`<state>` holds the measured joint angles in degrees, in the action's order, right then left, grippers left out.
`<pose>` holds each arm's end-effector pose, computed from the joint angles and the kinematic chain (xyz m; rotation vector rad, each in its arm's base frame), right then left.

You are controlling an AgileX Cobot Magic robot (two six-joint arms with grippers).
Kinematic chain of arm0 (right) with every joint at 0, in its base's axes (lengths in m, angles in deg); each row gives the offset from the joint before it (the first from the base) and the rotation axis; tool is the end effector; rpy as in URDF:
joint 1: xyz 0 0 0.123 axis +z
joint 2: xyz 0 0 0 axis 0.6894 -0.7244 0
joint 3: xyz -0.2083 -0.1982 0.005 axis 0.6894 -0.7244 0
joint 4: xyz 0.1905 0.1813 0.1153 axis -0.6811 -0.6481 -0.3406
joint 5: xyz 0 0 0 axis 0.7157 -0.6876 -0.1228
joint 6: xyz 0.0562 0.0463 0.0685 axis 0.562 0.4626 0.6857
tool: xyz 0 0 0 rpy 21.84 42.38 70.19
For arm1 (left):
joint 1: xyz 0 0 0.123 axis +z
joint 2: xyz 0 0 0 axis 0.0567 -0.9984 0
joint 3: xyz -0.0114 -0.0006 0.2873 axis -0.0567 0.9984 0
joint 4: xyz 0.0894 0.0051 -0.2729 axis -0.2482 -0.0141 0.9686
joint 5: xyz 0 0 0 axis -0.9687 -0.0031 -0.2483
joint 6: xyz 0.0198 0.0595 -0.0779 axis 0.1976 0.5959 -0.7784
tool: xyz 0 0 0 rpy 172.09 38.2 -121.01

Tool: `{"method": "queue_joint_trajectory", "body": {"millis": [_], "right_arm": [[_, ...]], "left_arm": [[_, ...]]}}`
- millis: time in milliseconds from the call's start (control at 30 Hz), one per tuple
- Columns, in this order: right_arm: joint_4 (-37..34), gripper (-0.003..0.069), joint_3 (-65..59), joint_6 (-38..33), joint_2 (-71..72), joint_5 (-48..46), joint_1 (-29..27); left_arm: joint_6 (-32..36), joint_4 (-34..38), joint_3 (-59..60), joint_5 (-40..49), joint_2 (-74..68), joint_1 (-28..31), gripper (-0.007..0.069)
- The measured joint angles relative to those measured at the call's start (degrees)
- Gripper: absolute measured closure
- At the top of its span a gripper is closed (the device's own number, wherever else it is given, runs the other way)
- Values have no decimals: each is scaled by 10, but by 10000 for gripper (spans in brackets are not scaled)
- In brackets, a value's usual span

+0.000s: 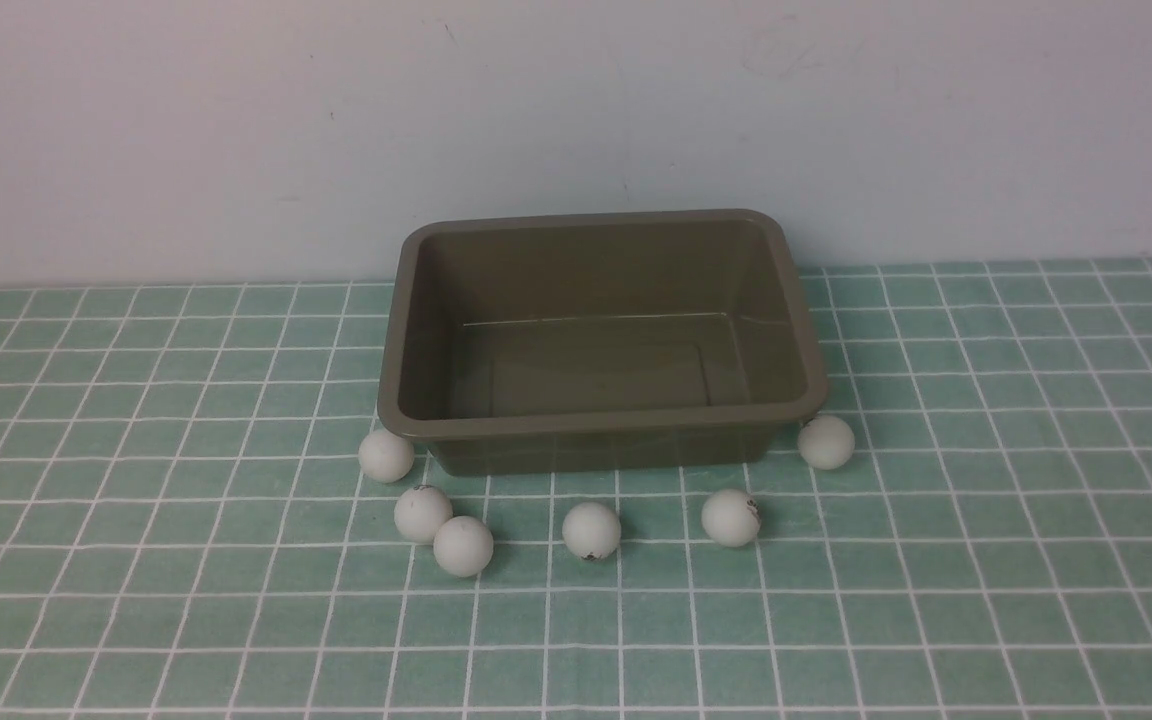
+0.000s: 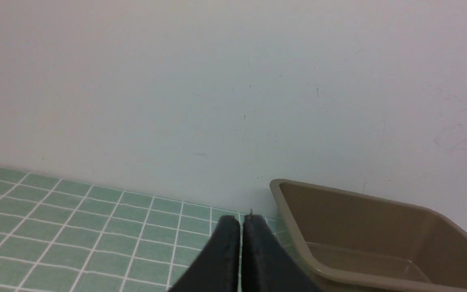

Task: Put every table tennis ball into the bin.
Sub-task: Use the right arm to clamp the table tennis ball closest to it

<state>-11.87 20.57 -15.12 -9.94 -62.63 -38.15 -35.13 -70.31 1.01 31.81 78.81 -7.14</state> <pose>0.0497 0.0258 0.3277 -0.0520 1.7036 0.4133 0.1010 -0.0049 0.2077 -0.2047 1.4593 -0.3046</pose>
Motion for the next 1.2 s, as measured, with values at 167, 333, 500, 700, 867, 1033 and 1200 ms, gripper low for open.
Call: {"method": "queue_joint_trajectory", "body": {"millis": [167, 333, 500, 700, 867, 1033, 1200], "right_arm": [[0, 676, 0, 0, 0, 0, 0], [3, 676, 0, 0, 0, 0, 0], [5, 676, 0, -1, 0, -1, 0], [-7, 669, 0, -6, 0, -10, 0], [-36, 655, 0, -11, -1, -44, 0], [-65, 647, 0, -88, -25, -76, 0], [-127, 604, 0, -233, -84, -92, 0]], "left_arm": [[-13, 0, 0, 0, 0, 0, 629], [-46, 1, 0, 0, 0, 0, 629], [-109, 10, 0, 1, 0, 0, 615], [-122, 11, 0, 18, 0, 0, 523], [-138, 11, -8, 95, 0, 0, 428], [-134, 11, -61, 158, 0, -1, 406], [-79, 11, -145, 236, -8, -1, 405]]}}
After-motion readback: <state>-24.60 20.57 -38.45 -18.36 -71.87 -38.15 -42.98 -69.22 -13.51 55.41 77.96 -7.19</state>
